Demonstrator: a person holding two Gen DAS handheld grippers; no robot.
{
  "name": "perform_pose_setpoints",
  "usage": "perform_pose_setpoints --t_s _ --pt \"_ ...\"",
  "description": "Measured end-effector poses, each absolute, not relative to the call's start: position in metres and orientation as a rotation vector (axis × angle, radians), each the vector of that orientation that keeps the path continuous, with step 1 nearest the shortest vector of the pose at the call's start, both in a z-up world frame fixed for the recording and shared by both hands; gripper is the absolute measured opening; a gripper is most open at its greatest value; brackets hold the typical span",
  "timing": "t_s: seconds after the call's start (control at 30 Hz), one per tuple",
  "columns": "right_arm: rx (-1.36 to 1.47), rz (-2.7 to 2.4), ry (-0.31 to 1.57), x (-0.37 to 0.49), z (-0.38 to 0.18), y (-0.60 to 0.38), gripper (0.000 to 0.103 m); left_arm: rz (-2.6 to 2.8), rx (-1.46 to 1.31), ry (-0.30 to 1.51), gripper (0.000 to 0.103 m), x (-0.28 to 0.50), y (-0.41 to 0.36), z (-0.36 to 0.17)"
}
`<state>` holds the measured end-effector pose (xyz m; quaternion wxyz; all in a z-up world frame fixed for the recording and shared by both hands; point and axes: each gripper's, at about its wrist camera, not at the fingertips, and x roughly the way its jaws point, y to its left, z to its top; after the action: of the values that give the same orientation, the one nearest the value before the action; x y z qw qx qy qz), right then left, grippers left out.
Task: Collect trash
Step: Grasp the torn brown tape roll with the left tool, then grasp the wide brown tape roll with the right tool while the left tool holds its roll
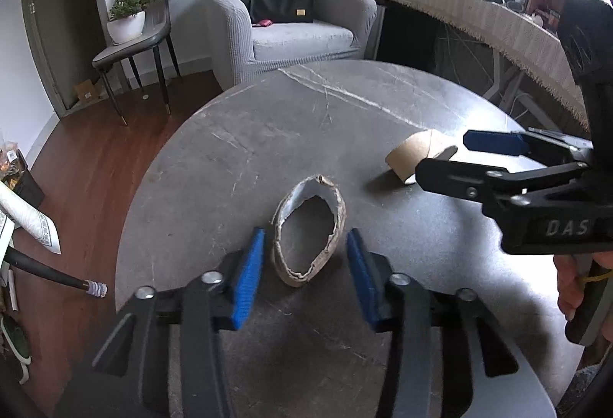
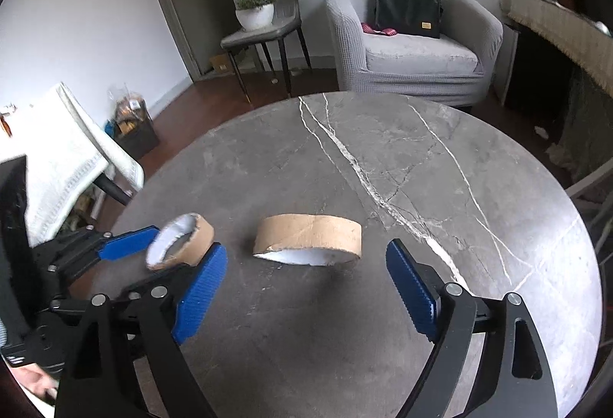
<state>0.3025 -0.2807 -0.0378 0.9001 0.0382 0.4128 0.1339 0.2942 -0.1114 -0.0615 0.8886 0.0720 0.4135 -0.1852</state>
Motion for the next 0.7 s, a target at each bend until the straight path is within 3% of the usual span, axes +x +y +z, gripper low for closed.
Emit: perform_pose_setpoints --t_s 0.1,0.6,0.7 --pt "0.041 0.261 0.865 0.306 -0.042 -0.275 0.086 -0.387 0.145 0.861 0.037 0.294 -0.109 -0.061" --pt "-0.053 0.197 0.898 0.320 -0.054 -0.260 0.086 -0.385 0.078 0.825 0.036 0.279 -0.089 -0.045" --pt "-0.061 0.183 0.900 0.323 -0.056 -0.257 0.078 -0.380 0.077 0.822 0.036 0.276 -0.081 -0.043"
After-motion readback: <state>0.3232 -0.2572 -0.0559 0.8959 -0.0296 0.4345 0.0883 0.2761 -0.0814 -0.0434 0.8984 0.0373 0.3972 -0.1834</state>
